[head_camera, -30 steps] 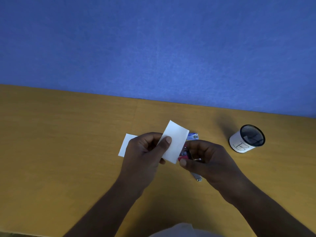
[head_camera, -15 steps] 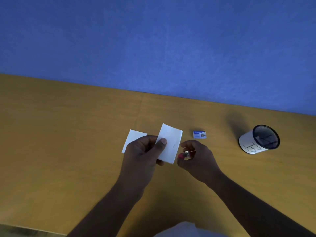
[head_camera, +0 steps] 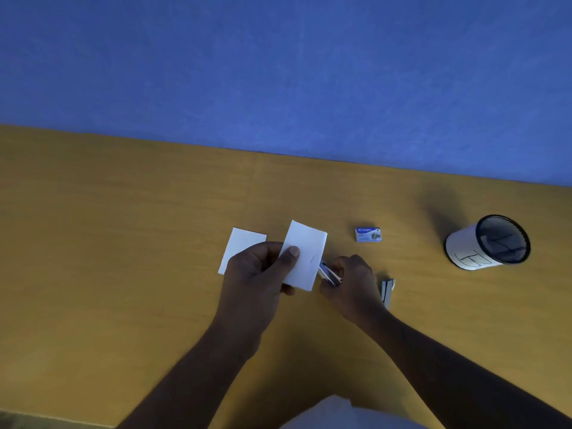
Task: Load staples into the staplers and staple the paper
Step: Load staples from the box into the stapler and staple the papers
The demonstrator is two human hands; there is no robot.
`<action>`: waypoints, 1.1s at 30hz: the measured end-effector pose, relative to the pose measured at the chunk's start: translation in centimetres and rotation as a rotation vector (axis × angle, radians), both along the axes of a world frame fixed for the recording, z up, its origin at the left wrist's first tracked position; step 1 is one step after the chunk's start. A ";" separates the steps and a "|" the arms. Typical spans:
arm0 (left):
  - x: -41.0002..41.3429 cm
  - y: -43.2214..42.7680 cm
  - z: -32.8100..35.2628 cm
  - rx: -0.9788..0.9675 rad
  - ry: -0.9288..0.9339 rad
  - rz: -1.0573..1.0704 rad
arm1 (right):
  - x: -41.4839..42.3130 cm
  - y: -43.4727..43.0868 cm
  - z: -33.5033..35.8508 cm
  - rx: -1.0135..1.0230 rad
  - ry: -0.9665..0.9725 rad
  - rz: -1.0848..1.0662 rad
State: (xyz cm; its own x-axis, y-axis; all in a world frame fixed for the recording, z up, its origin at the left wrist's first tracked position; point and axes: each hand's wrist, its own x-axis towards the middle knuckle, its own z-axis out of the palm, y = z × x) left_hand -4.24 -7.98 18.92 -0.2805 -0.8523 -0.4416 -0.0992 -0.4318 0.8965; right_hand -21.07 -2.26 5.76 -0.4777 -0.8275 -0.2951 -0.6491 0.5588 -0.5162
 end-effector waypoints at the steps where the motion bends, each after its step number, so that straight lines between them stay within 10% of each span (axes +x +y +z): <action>1: -0.1 -0.1 -0.1 0.002 -0.003 0.002 | 0.2 0.1 -0.2 0.006 0.035 0.019; 13: -1.1 -0.9 -0.9 -0.023 -0.030 -0.026 | 2.1 -0.5 -0.2 0.107 0.076 0.044; 26: -0.4 0.2 0.3 -0.062 0.000 -0.025 | 1.5 1.2 0.5 -0.069 0.455 0.620; 33: 0.6 2.5 1.1 -0.061 0.011 -0.025 | 2.3 1.5 1.8 0.124 0.003 -0.077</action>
